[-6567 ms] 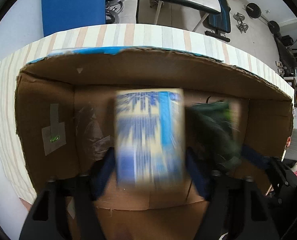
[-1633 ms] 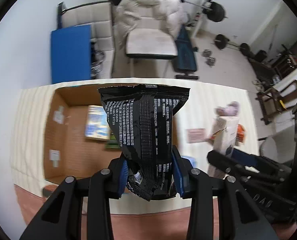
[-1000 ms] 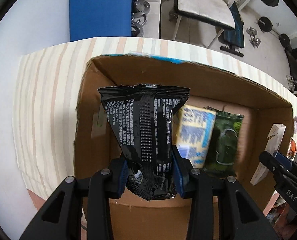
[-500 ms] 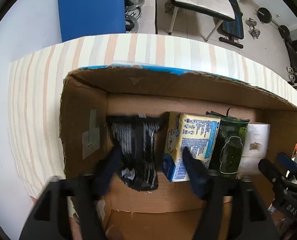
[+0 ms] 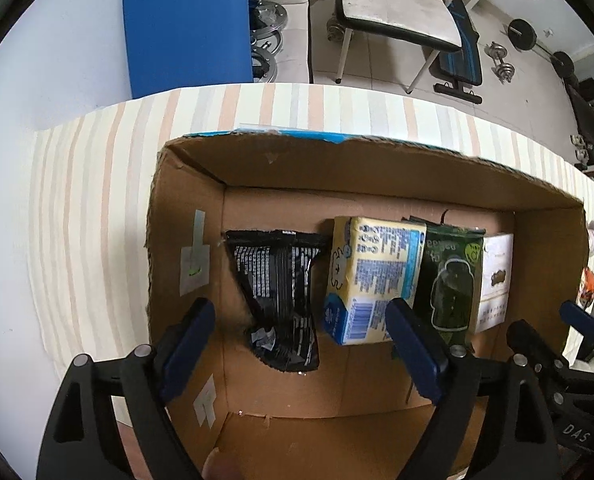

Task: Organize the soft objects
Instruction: 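Carry both items into the cardboard box and release them beside the others, then withdraw both tools from the box toward the red and orange bags, then grasp the red snack bag with the left tool while the right tool grasps the orange bag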

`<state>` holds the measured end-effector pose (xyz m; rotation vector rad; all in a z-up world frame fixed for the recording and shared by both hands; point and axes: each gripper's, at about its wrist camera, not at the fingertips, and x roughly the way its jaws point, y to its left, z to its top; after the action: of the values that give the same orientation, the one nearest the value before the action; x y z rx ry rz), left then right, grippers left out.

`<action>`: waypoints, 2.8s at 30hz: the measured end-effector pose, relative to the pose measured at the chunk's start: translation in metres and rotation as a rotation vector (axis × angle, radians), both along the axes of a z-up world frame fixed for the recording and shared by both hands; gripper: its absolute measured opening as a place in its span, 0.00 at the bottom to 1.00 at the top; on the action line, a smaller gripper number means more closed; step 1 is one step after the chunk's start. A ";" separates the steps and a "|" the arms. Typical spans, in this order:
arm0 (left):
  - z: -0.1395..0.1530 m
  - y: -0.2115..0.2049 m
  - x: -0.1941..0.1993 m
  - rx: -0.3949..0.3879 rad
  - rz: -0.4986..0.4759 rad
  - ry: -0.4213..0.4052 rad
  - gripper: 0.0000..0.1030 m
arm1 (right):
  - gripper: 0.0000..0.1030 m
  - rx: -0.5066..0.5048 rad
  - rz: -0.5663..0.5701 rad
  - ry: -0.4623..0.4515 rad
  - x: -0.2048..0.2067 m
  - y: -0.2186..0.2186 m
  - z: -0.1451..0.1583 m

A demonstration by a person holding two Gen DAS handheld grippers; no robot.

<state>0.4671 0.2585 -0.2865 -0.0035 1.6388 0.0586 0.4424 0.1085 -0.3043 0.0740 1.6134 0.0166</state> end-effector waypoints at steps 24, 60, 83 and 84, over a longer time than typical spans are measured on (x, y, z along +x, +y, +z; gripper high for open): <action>0.107 -0.040 -0.129 0.011 0.010 -0.243 0.85 | 1.00 0.067 0.102 -0.162 -0.122 -0.015 0.083; -0.030 -0.424 -0.062 -0.046 -0.433 0.027 0.85 | 1.00 0.036 -0.203 -0.056 -0.092 -0.442 0.037; -0.123 -0.411 -0.076 -0.048 -0.244 0.134 0.46 | 1.00 0.168 -0.090 0.093 -0.031 -0.462 -0.055; -0.122 -0.409 -0.079 -0.047 -0.244 0.131 0.47 | 0.99 0.184 -0.091 0.116 -0.026 -0.457 -0.062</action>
<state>0.3880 -0.1506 -0.4089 0.1671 1.7602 -0.1691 0.4159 -0.3489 -0.3667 0.2954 1.7195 0.0916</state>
